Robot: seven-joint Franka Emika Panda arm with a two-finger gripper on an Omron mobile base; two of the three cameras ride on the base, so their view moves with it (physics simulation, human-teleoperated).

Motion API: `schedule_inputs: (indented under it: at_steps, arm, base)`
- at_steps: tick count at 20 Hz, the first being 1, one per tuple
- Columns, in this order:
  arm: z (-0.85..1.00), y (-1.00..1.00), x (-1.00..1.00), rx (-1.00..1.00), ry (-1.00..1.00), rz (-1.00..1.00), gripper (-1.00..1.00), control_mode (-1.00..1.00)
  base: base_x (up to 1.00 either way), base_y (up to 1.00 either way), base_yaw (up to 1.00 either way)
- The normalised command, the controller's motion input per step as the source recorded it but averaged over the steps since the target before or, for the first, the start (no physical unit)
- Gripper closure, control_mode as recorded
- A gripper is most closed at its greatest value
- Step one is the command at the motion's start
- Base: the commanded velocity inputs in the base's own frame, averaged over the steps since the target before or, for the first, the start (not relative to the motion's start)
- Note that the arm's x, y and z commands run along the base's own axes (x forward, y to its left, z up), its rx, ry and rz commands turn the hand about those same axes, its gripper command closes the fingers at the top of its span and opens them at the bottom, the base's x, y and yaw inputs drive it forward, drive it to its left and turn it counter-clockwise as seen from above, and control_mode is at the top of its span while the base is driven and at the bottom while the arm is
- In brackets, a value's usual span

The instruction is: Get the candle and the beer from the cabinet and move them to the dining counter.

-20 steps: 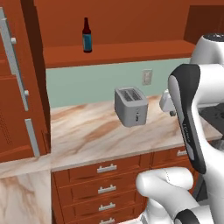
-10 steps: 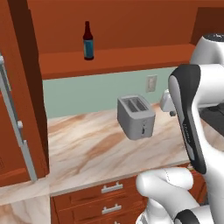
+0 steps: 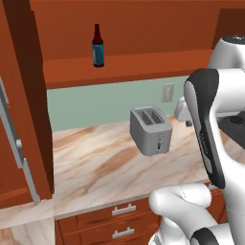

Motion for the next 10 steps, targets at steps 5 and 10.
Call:
schedule_inputs:
  at_steps: [5,10]
  arm:
    - [0.0,0.0,0.0,0.0,0.0,0.0,-1.0,1.0]
    - [0.0,0.0,0.0,0.0,0.0,0.0,-1.0,1.0]
  base:
    - [0.55,-0.02,0.09]
    - [0.66,-0.01,0.13]
